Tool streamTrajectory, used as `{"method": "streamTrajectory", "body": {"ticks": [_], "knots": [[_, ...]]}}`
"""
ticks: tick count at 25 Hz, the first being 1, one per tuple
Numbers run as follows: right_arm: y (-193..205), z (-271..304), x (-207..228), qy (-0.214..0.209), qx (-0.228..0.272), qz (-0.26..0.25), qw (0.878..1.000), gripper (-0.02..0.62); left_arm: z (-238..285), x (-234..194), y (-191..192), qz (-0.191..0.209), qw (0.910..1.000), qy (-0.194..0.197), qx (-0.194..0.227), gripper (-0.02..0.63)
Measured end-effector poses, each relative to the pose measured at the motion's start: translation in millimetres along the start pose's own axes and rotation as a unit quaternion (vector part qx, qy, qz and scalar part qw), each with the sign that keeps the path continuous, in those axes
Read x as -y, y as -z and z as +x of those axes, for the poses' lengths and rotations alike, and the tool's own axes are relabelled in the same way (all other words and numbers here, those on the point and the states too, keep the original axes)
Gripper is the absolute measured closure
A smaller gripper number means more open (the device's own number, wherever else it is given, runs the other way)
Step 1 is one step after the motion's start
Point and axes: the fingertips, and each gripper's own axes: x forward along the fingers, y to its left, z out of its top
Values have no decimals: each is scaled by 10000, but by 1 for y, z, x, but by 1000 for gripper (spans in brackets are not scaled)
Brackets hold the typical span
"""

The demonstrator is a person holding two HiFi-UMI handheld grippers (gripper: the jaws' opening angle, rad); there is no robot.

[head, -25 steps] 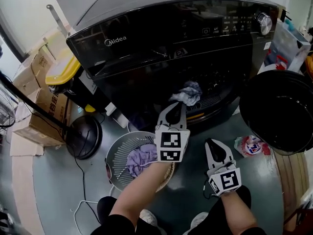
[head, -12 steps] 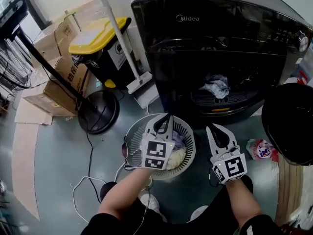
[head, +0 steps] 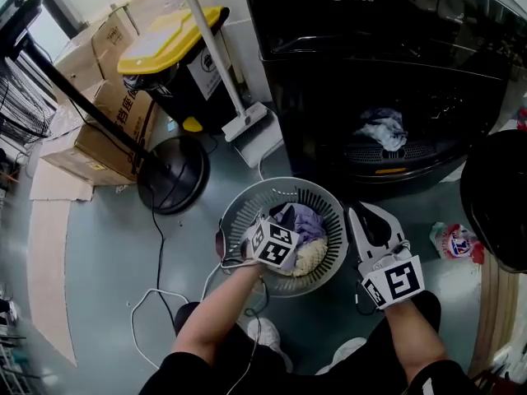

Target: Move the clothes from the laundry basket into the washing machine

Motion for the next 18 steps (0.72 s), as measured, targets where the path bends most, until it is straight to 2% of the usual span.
{"method": "streamTrajectory", "body": {"ticks": [2,3,4,6,8,9,12,15,18], "knots": [[3,-5,5,83,-11,4,10000,580,22,11,22,309,9979,366,-442,509],[5,-8,8,131,-17,2,9999,578,33,17,35,550,9947,545,-678,456],[7,-12,12,184,-23,3,9998,575,42,22,47,839,9900,688,-901,442],[12,-20,20,286,-44,13,9996,568,60,31,75,1395,9767,947,-1326,390],[19,-27,25,358,-101,-8,9993,561,75,40,103,1755,9612,1274,-1704,306],[25,-29,28,386,-149,-20,9991,560,82,44,115,1883,9541,1416,-1850,290],[46,-33,35,426,-333,58,9985,548,102,46,142,2029,9400,1642,-2196,233],[54,-36,34,380,-456,52,9982,531,121,47,163,1967,9358,1697,-2384,164],[51,-36,30,323,-441,-25,9985,518,137,47,180,1930,9307,1765,-2557,123]]}}
